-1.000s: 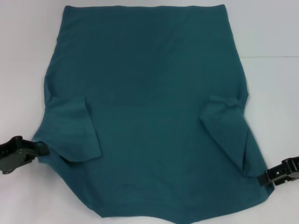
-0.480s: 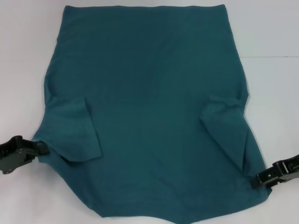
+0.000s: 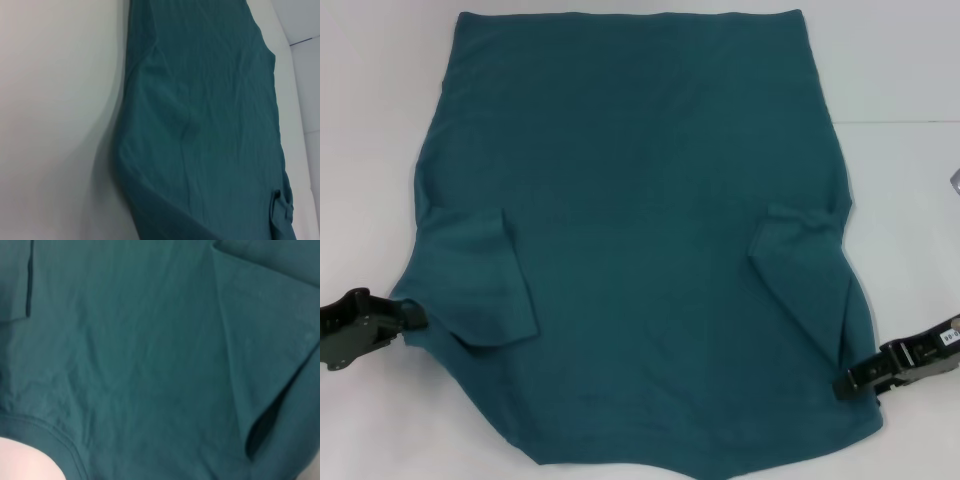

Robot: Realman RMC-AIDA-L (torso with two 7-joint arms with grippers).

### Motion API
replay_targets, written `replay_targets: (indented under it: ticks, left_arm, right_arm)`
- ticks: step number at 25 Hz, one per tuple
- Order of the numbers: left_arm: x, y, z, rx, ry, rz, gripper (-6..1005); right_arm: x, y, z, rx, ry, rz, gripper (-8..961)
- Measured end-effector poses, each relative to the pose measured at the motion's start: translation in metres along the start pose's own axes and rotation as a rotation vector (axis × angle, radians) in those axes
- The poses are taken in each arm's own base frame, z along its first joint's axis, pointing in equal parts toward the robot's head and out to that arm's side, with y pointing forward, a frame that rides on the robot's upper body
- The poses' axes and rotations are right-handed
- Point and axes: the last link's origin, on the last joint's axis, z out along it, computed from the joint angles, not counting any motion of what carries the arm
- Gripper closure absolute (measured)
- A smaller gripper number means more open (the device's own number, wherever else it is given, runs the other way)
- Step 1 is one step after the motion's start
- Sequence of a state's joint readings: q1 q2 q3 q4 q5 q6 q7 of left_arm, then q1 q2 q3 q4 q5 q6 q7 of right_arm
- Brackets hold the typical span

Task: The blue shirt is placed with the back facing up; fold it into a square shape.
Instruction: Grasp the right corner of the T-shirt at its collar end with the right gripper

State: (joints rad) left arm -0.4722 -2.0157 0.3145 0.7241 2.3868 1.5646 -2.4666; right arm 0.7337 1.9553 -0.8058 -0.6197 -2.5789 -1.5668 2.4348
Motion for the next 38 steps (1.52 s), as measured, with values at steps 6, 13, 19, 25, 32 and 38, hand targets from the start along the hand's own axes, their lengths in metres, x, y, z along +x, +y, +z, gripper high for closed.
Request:
replay_targets:
  ticks: [6, 13, 19, 25, 32, 38]
  left_arm:
    - [0.0, 0.0, 0.0, -0.001, 0.003, -0.001, 972]
    - [0.001, 0.0, -0.001, -0.001, 0.006, 0.0, 973]
    - [0.001, 0.0, -0.001, -0.001, 0.009, 0.002, 973]
    - [0.001, 0.0, -0.001, -0.003, 0.01, 0.004, 973]
    - [0.001, 0.0, -0.001, -0.004, 0.009, 0.007, 973]
    - [-0.003, 0.001, -0.002, -0.025, -0.005, 0.046, 973]
  right_arm:
    - [-0.007, 0.007, 0.003, -0.013, -0.011, -0.018, 337]
    - [-0.008, 0.01, 0.004, -0.02, -0.009, -0.017, 349]
    - [-0.006, 0.009, 0.004, -0.019, 0.001, -0.016, 359]
    - [-0.006, 0.007, 0.001, -0.015, -0.001, -0.011, 524]
    - [-0.004, 0.006, 0.001, -0.015, -0.001, -0.006, 876]
    - [-0.001, 0.001, -0.007, -0.079, -0.085, 0.016, 917]
